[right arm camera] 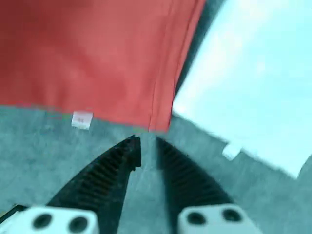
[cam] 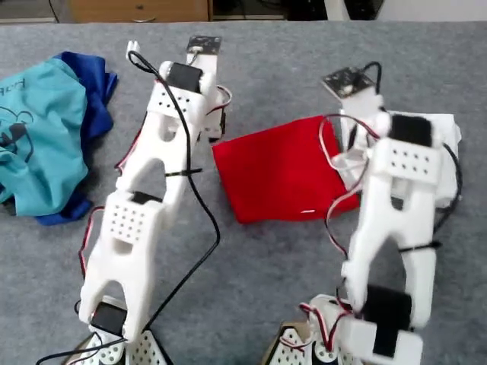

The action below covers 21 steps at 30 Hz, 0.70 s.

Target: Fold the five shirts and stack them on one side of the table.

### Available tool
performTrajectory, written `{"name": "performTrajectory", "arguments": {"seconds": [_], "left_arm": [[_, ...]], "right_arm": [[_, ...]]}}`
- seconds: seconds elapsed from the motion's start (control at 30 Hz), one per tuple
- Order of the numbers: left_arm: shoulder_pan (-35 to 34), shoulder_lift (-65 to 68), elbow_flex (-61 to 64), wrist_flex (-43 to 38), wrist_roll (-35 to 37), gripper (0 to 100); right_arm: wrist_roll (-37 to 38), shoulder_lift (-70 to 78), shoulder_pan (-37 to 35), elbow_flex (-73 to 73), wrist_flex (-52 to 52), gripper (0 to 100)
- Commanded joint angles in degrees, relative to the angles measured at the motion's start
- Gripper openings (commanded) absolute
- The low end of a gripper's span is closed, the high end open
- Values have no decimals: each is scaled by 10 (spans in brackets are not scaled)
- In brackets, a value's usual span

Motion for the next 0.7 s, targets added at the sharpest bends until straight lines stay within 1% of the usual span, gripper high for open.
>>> {"name": "performTrajectory", "arguments": {"seconds": [0.0,0.07,0.13,0.2,0.27,0.4,0.5,0.57,0.67], "left_arm": [[-7,-142,174,7,-6,129],[-9,-202,265,-4,-3,127],[-12,-255,352,-57,-3,150],[-12,-297,425,-121,-3,195],[-7,-326,470,-166,-2,233],[-2,-323,502,-234,27,250],[-2,-299,501,-270,52,250],[2,-288,500,-282,69,250],[7,-269,480,-280,89,251]], "right_arm": [[-4,-67,18,81,-19,265],[-18,-87,13,143,-63,299],[-52,-91,0,198,-118,300],[-91,-90,-20,236,-164,300],[-130,-85,-43,260,-204,300],[-180,-42,-87,264,-229,299],[-199,7,-98,257,-251,299],[-202,32,-99,256,-258,299],[-202,50,-95,257,-261,299]]}}
